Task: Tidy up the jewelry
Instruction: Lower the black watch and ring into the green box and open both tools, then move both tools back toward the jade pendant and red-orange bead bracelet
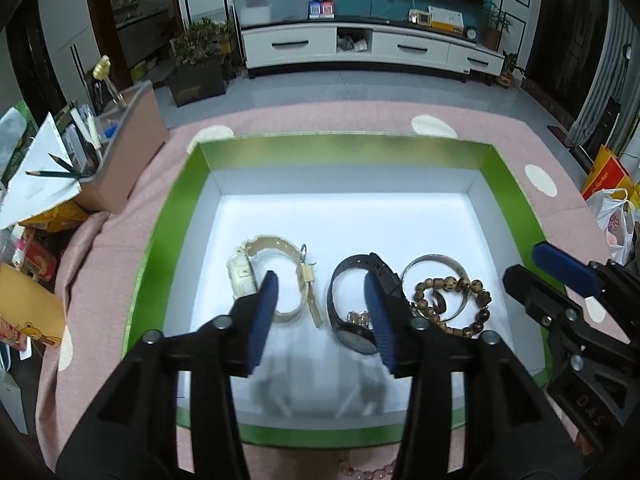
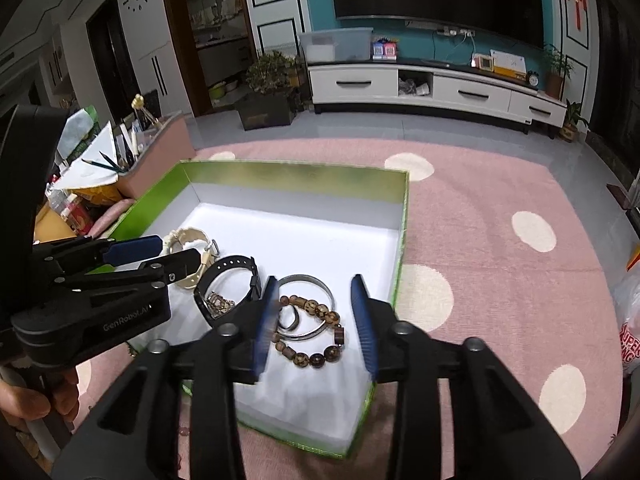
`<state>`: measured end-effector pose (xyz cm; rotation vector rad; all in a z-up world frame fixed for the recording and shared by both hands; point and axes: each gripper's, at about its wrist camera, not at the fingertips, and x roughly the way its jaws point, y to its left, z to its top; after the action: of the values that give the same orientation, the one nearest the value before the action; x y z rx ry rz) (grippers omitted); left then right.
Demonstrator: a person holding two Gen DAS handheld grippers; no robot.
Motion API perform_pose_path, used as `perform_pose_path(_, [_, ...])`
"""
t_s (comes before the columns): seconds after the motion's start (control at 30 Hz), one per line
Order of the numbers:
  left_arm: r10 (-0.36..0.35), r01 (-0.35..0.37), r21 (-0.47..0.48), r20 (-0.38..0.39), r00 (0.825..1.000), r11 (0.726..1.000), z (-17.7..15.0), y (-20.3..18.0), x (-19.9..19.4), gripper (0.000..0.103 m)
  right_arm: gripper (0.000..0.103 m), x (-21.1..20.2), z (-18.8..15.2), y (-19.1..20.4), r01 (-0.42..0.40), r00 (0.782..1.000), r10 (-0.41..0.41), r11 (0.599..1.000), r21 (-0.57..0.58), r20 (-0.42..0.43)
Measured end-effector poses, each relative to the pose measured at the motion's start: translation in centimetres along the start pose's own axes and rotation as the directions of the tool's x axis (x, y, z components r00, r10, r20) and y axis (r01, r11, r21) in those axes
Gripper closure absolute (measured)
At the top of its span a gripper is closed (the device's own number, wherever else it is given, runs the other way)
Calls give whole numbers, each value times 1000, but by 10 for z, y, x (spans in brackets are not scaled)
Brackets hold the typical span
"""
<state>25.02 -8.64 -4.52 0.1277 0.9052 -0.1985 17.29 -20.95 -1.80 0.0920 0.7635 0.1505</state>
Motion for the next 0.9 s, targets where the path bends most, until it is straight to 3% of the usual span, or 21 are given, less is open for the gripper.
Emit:
perform_pose_path(0.1, [-2,2,-5,22,1000,1000,-2,1,-13,44,62,-15,-2,-1,-2,1000,2,1000,3,22])
perform_pose_path(0.17, [-1,1,-9,37,999,1000,-4,2,-20,34,51,-24,-3,-2,-6,999,5,1000,8,37])
perform_pose_path(0.3, [-5,6,-17,59,998,1000,-9,7,-37,24,43,-44,-7,-3,-3,998,2,1000,15,64])
perform_pose_path(0.37, [-2,4,-23,67,998,1000,-12,8,-45,14,34,-52,-9,-4,1,997,-3,1000,22,72])
perform_pose_path(0.57, [-17,20,-42,77,997,999,-22,12,-67,10,17,-76,-21,-8,14,997,-18,999,44,78])
perform_pose_path(0.9, [-45,51,-125,53,998,991,-52,40,-100,2,12,-107,-50,-4,-6,999,3,998,64,50])
